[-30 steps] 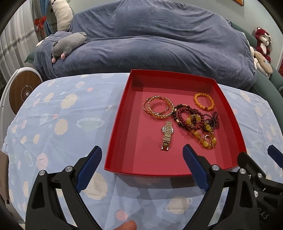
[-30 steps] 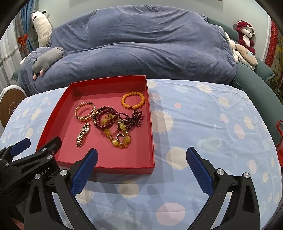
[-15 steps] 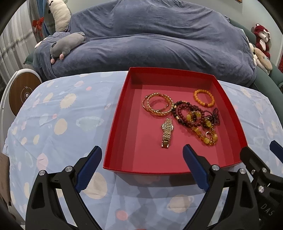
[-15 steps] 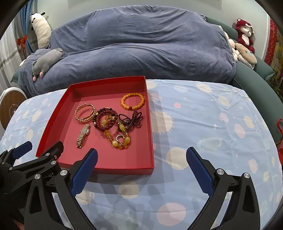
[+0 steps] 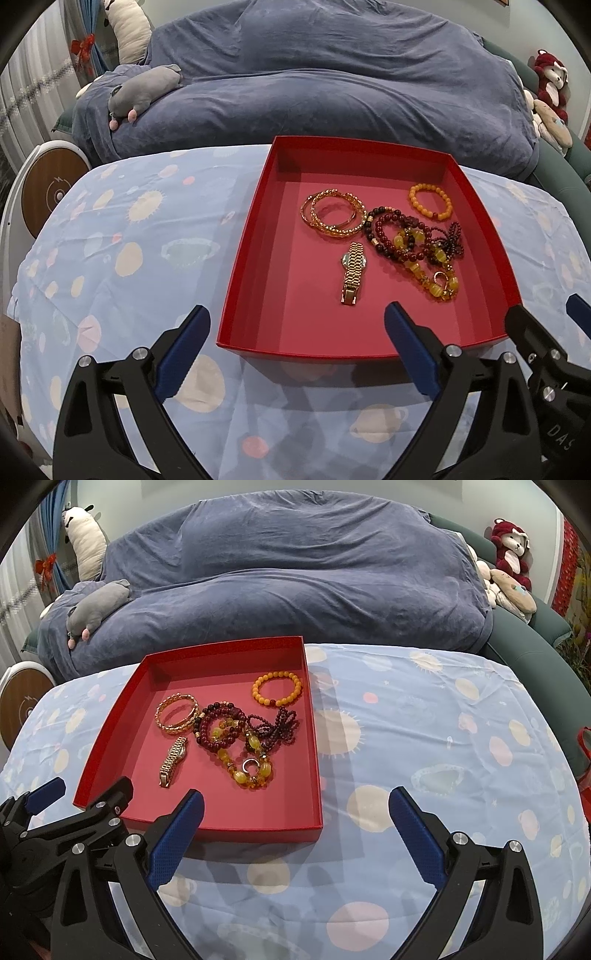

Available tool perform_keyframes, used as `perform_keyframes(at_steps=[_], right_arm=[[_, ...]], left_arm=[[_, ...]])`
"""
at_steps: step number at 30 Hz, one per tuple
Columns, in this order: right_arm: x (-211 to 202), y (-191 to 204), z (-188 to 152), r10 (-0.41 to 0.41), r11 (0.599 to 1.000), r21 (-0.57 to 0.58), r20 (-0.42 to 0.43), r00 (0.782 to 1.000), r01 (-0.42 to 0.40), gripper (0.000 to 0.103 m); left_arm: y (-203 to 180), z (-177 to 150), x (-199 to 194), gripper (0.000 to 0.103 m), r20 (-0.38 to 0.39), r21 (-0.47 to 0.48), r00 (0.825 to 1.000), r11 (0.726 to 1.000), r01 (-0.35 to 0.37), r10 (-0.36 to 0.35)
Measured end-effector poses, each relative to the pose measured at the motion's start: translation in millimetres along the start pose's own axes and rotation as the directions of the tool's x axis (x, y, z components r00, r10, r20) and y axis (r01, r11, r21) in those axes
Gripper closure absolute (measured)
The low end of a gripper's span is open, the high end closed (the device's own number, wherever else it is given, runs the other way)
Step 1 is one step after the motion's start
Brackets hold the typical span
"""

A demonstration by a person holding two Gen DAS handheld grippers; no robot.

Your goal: Organize jewelry

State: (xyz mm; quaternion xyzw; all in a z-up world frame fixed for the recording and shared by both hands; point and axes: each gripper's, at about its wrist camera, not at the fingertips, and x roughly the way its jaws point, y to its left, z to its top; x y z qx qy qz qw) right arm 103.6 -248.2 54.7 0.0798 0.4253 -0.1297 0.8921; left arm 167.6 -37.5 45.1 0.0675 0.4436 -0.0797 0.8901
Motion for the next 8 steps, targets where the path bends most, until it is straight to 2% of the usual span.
perform_keyframes(at_steps=[8], right_arm=[[-0.1,-0.4,-0.1,-0.002,1.0,0.0,0.001,1.0,0.002,0.007]], left_arm=[[-0.2,-0.7,-0.8,0.012,0.004,-0.005,1.0,1.0,0.0,0.0]])
